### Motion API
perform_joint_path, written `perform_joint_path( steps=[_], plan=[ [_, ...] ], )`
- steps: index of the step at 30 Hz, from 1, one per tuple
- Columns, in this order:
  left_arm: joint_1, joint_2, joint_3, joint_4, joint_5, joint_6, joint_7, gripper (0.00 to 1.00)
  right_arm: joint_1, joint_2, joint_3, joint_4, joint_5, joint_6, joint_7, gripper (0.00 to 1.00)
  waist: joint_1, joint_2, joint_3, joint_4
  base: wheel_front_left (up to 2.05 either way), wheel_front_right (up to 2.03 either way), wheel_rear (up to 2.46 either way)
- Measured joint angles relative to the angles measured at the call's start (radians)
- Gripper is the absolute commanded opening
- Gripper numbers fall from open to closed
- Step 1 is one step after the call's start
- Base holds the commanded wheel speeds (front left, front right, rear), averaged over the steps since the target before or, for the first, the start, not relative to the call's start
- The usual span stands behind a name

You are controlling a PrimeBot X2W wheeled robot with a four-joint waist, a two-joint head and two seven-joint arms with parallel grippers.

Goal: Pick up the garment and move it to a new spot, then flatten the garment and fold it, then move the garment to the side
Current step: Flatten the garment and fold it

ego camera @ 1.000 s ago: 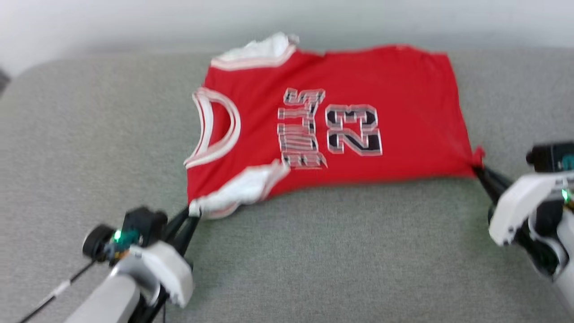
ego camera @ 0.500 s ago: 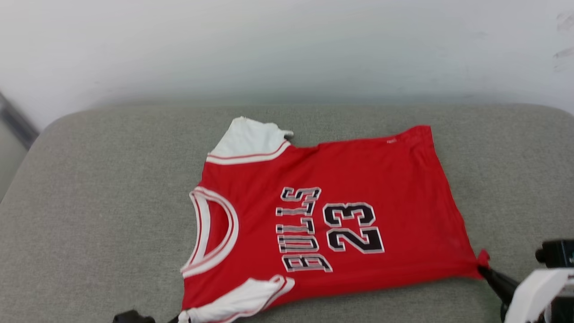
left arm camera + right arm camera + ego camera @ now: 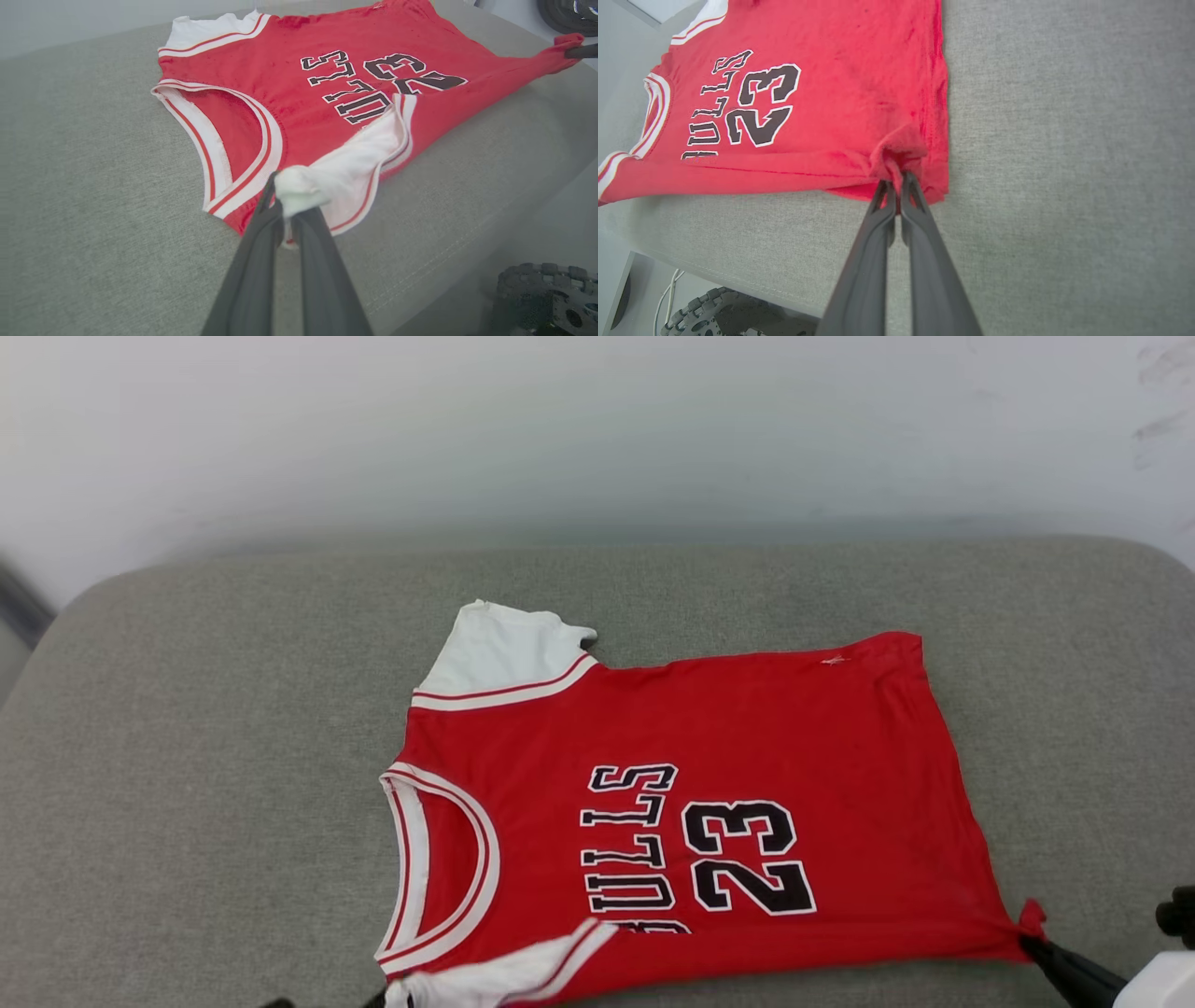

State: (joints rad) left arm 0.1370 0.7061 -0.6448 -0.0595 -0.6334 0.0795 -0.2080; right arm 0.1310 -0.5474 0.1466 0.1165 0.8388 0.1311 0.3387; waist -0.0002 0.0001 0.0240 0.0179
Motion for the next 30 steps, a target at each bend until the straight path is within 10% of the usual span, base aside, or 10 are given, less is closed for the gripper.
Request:
perform_joint_path(
  steps=[13, 30],
  plan=[
    [-0.191, -0.017, 0.038, -0.032, 0.050, -0.017, -0.006, 0.00, -0.117, 0.039, -0.083, -0.113, -0.103, 0.000, 0.124, 0.00, 0.0003, 0.0000, 0.106, 0.006, 0.00, 0.00, 0.00],
    [-0.404, -0.106, -0.030, 0.265, 0.094, -0.105, 0.046, 0.00, -0.303, 0.012, 0.012, 0.046, -0.201, 0.000, 0.206, 0.00, 0.0003, 0.0000, 0.220, 0.030, 0.00, 0.00, 0.00]
  ],
)
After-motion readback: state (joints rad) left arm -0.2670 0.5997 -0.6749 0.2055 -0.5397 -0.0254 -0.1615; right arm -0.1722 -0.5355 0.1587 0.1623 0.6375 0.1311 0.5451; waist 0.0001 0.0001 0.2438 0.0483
